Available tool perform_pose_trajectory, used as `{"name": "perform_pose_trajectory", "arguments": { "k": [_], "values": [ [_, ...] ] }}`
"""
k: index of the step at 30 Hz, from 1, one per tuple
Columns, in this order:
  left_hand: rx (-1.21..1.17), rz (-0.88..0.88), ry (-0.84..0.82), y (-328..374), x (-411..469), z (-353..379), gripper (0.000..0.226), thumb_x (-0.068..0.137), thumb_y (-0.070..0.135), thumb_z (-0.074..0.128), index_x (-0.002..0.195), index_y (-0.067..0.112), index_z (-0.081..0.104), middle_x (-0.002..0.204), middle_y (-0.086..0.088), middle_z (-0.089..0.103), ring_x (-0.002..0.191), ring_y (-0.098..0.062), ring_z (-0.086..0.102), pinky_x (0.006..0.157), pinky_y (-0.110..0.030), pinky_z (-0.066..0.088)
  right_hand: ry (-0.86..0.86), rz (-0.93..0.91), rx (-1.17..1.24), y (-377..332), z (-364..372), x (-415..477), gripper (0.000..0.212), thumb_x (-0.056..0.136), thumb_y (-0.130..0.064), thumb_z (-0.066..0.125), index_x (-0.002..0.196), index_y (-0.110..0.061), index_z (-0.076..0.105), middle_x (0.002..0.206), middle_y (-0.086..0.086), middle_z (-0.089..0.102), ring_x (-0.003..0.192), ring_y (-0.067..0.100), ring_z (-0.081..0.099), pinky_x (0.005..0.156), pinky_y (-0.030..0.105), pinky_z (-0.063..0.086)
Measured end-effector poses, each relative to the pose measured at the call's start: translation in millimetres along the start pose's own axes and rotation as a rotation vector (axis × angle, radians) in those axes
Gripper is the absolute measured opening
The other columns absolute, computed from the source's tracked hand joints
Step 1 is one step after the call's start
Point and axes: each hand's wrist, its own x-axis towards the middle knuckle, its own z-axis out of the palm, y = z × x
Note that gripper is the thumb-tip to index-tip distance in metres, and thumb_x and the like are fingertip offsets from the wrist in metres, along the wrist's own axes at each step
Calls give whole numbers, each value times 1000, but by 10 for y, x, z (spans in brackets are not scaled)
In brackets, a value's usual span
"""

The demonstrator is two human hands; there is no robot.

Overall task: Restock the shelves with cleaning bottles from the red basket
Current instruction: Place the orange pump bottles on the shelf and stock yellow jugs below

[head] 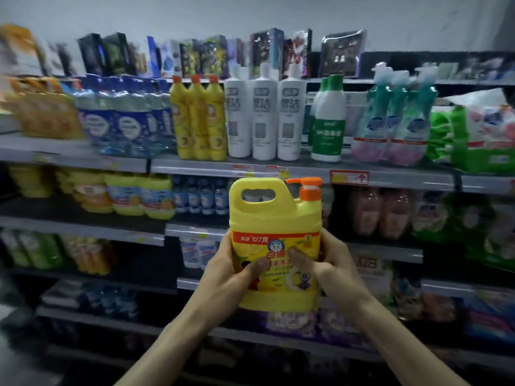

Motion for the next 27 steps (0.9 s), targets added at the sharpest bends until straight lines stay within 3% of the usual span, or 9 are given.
{"name": "perform_pose_trajectory", "arguments": {
  "k": [7, 19, 24, 27],
  "values": [
    [49, 23, 131, -146, -176, -1529, 62, 92, 39, 78, 146, 29, 48, 133, 6, 72, 124, -15, 69, 104, -46, 57, -138, -43, -22, 31, 1495, 517, 45, 87, -23, 81, 128, -15, 66, 117, 1, 79, 107, 22, 77, 88, 45, 65],
    [117, -18, 332, -741, -170, -3316, 63, 92, 38, 77, 146, 27, 46, 135, 5, 70, 126, -12, 67, 104, -40, 58, -297, -48, -32, 417, 3333, 1432, 50, 81, -26, 86, 127, -20, 65, 113, -8, 80, 102, 10, 77, 78, 26, 64],
    [218, -52, 456, -1132, 93, -3966, 56, 93, 31, 76, 140, 27, 46, 131, 8, 69, 120, -1, 66, 100, -26, 57, -373, -106, -108, 755, 4001, 2107, 61, 78, -40, 88, 131, -25, 62, 117, -9, 77, 108, 9, 74, 90, 40, 64],
    [266, -70, 510, -1387, 335, -4386, 59, 94, 29, 75, 143, 25, 44, 131, 10, 68, 121, 0, 64, 100, -27, 56, -416, -151, -126, 991, 4406, 2582, 60, 81, -37, 89, 132, -25, 62, 118, -9, 75, 109, 8, 72, 92, 43, 63]
  ]
}}
